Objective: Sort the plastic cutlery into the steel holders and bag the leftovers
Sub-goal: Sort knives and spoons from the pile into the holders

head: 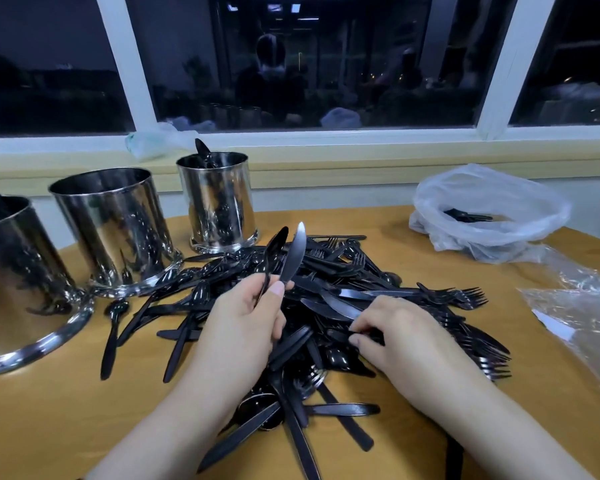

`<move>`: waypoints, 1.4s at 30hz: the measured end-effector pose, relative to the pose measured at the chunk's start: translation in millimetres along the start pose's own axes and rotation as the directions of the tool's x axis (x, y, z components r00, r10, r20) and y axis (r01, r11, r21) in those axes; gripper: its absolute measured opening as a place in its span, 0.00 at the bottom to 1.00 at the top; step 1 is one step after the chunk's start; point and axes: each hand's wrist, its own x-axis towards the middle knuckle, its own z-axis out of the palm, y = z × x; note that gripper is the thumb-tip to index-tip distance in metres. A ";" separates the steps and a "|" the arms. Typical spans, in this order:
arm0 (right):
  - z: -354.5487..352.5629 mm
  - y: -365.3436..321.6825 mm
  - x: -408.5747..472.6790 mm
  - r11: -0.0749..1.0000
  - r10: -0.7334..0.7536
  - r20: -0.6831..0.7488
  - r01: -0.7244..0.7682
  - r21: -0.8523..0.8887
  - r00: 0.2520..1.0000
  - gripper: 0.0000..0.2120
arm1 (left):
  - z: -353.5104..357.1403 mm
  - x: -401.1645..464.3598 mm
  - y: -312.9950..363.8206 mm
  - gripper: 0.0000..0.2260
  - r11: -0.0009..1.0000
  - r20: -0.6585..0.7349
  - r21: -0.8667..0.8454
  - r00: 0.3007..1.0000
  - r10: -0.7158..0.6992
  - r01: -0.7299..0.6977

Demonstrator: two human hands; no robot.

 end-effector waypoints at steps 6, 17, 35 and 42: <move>-4.8 -0.6 7.2 0.993 0.048 -0.102 -0.037 0.108 0.994 0.06 | 4.1 11.1 4.0 0.13 0.999 0.020 -0.028 0.999 0.046 -0.045; -1.0 -26.3 42.0 0.279 0.333 -0.023 -0.075 0.957 0.943 0.05 | 7.5 20.9 -1.5 0.13 0.997 0.055 -0.065 0.998 -0.040 0.044; 13.7 -31.5 46.1 0.297 0.269 -0.089 0.005 0.955 0.959 0.07 | -2.0 0.7 15.0 0.18 0.988 0.220 -0.033 0.966 -0.137 0.148; 17.9 -28.1 48.4 0.381 0.231 -0.107 0.011 0.925 0.967 0.09 | -7.4 -2.0 9.9 0.18 0.994 0.245 0.015 0.963 -0.113 0.113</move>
